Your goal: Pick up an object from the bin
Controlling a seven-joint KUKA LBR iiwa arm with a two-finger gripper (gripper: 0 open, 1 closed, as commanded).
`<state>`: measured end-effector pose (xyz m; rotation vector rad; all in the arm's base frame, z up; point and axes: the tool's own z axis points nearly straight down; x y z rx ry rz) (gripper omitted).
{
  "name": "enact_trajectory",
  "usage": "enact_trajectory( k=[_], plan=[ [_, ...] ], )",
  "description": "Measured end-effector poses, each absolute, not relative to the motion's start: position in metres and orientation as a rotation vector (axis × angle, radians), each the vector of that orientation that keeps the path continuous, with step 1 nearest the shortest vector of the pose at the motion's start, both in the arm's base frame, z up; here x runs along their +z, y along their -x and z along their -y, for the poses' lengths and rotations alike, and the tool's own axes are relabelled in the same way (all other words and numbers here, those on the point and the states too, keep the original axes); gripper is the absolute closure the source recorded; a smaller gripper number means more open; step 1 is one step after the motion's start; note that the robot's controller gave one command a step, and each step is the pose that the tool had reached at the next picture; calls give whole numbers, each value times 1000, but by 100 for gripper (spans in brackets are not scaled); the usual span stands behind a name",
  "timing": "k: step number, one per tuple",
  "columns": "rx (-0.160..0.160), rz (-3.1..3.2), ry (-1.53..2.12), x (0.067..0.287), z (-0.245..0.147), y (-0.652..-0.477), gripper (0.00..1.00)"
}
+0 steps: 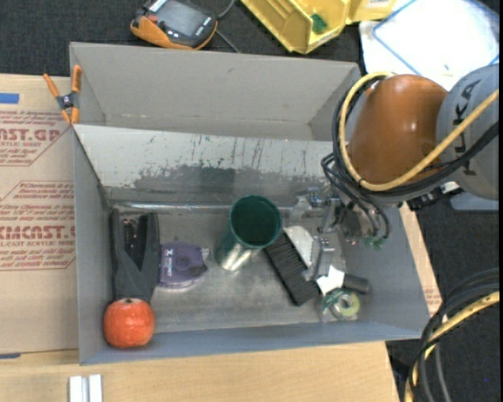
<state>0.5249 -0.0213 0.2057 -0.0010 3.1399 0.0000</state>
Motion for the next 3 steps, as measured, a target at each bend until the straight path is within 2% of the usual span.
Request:
enact_trajectory(
  k=[1, 2, 3],
  plan=[
    [0, -3140, 2, 206, 21, -525, 0],
    [-2, -3135, 43, 197, 19, -534, 0],
    [-1, -3125, 298, 279, 13, -540, 0]
  ],
)
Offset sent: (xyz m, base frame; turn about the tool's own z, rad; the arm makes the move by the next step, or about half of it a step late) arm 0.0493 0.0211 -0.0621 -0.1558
